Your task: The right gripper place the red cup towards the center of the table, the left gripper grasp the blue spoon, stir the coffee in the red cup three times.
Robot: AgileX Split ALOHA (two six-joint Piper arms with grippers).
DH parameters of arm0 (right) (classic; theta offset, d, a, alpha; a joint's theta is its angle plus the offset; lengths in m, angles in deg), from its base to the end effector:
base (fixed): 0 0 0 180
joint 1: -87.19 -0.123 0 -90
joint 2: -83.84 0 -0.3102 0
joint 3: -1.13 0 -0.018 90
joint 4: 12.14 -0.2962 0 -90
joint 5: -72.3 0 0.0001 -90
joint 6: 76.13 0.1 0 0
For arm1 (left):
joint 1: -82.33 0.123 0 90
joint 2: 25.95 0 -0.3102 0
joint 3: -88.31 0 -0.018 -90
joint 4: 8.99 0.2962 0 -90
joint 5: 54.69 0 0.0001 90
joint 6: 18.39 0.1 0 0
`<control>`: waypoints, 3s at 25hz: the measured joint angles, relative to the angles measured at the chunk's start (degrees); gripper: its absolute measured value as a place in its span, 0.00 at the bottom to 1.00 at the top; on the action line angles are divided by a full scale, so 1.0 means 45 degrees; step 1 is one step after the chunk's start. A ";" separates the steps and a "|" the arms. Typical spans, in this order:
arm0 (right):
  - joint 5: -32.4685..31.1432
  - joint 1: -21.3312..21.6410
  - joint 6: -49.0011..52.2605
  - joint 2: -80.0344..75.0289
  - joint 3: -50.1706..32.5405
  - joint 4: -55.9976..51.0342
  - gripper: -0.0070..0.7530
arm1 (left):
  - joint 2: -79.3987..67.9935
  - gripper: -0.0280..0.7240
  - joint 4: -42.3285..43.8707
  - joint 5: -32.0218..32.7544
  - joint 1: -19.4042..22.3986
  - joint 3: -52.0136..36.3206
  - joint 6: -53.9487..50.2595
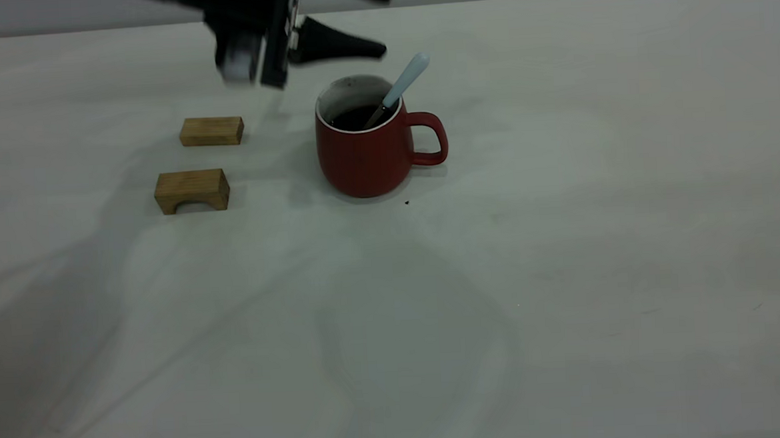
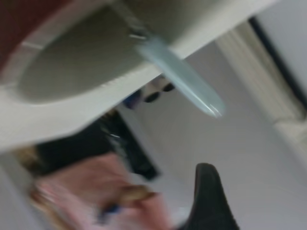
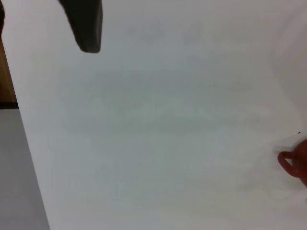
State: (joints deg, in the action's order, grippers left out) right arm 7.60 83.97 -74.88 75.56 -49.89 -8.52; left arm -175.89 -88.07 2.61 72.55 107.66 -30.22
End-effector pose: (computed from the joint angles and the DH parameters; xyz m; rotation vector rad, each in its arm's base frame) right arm 0.0216 -0.0045 0.2785 -0.0335 2.1623 -0.0324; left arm 0.5139 -0.1725 0.0521 1.1323 -2.1930 1.4146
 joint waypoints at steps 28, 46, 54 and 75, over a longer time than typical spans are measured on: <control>0.0000 0.0000 0.0000 0.0000 0.0000 0.0000 0.59 | 1.1683 0.79 0.3420 0.2138 0.3449 -0.0036 0.7467; 0.0000 0.0012 0.0000 0.0015 0.0000 0.0000 0.59 | 2.3589 0.79 1.5370 0.2138 0.3696 -0.5830 0.3936; 0.0000 0.0012 0.0000 0.0015 0.0000 0.0000 0.59 | 2.8118 0.79 1.5864 0.2138 0.3696 -1.0861 0.3935; 0.0000 0.0023 0.0000 0.0015 0.0000 0.0000 0.59 | 3.1969 0.79 1.7643 0.1651 0.2949 -1.5410 0.2559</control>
State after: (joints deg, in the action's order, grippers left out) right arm 7.60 84.07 -74.88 75.63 -49.89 -8.52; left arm -32.03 -8.68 10.04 85.82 38.32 -18.71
